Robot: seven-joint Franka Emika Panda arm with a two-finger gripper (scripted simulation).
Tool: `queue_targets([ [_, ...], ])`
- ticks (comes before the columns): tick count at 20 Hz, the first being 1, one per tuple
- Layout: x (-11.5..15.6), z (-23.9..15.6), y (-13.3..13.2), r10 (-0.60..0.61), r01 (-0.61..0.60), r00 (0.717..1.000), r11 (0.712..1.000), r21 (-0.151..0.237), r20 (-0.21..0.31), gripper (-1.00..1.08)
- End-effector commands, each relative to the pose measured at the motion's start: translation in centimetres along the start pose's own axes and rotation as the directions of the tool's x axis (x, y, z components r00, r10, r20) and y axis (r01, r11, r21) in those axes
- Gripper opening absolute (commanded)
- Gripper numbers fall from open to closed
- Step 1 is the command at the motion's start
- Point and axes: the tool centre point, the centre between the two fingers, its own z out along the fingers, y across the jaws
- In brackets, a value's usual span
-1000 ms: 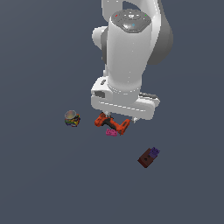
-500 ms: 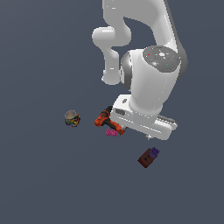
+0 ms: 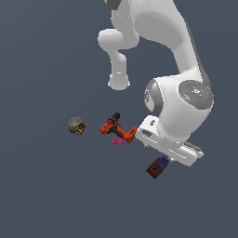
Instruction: Pick up a designated object from a clutter of objects.
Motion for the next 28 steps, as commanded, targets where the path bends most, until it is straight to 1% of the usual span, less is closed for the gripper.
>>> queue_targets([
  [1, -0.4, 1.2, -1.3, 0.035, -0.035, 0.999, 0.999, 0.001, 0.0, 1.0],
  [6, -1.2, 2.9, -3.0, 0.084, -0.084, 0.996, 0.996, 0.001, 0.002, 1.0],
  [11, -1.7, 4.0, -4.0, 0.112, -0.112, 0.994, 0.994, 0.001, 0.004, 1.0],
  [19, -1.9, 4.5, -4.2, 0.116, -0.116, 0.993, 0.993, 0.001, 0.004, 1.0],
  [28, -2.0, 8.7, -4.1, 0.119, -0.119, 0.993, 0.993, 0.001, 0.004, 1.0],
])
